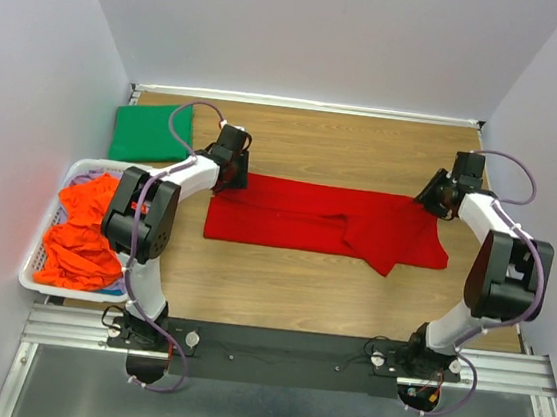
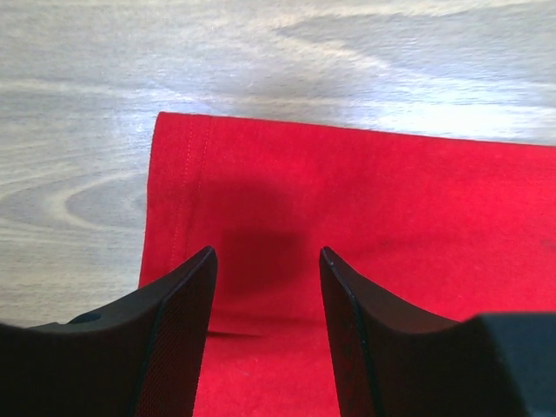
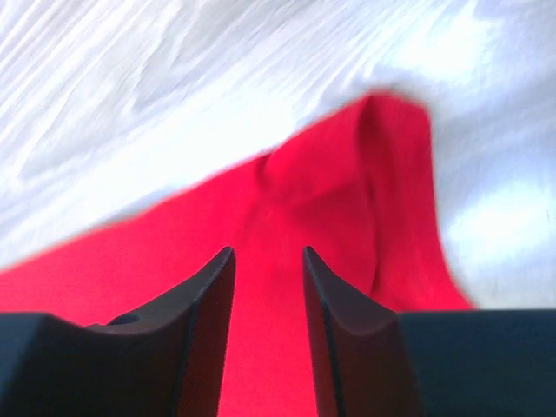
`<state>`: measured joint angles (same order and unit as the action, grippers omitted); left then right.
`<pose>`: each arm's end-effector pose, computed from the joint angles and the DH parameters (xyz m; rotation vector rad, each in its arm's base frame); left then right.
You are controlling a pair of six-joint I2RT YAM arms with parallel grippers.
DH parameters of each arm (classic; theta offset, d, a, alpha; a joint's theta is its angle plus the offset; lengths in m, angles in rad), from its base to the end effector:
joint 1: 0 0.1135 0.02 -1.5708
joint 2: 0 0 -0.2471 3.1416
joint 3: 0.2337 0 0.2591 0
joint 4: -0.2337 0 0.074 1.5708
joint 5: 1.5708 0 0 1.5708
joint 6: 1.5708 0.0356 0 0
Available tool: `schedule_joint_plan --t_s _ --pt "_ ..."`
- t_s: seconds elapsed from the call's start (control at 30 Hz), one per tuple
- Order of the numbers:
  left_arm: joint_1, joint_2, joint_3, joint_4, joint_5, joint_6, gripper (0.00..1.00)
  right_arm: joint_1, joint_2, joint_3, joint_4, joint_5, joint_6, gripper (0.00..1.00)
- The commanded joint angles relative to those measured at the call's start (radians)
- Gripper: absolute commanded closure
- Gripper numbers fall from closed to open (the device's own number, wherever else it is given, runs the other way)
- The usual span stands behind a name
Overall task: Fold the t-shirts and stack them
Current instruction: Fold the tshirt
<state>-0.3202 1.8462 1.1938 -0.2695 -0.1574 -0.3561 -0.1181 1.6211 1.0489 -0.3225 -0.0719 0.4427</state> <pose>0.3718 -0.1174 0.1590 -0.1102 2.4764 -0.0921 0.3432 -0.0382 0.1888 0.6552 2.3880 0.2285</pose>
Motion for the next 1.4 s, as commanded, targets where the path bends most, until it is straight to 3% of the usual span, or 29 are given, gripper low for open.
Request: schedule_joint_plan --t_s 0.0,0.3,0.47,0.6,0.83,1.0,1.13,1.37 --pt "0.021 0.042 0.018 -0.005 -0.019 -0.021 0.42 -0.061 0.111 0.040 0.120 -0.023 0.034 0.57" --pt "0.063 0.061 -0.040 -0.040 0.027 -0.069 0.45 -0.224 0.319 0.094 0.207 -0.086 0.047 0.63" --pt "0.066 0.029 -0.075 -0.076 0.073 -0.112 0.45 -0.239 0.329 0.128 0.203 -0.127 0.027 0.70" --pt "0.066 -0.033 -0.066 -0.105 0.061 -0.119 0.37 -0.236 0.283 0.154 0.186 -0.158 0.030 0.71" --pt "0.058 -0.102 0.035 -0.128 0.015 -0.067 0.32 -0.163 0.140 0.136 0.080 -0.155 0.027 0.52" --pt "0.021 -0.058 0.121 -0.146 0.013 0.000 0.33 0.000 0.042 -0.016 0.014 -0.094 0.092 0.52" --pt "-0.009 0.020 0.159 -0.152 0.002 0.019 0.34 0.083 -0.059 -0.159 0.016 -0.085 0.191 0.44" --pt "-0.043 0.125 0.181 -0.158 0.001 0.028 0.35 0.100 0.006 -0.195 0.020 -0.008 0.179 0.40"
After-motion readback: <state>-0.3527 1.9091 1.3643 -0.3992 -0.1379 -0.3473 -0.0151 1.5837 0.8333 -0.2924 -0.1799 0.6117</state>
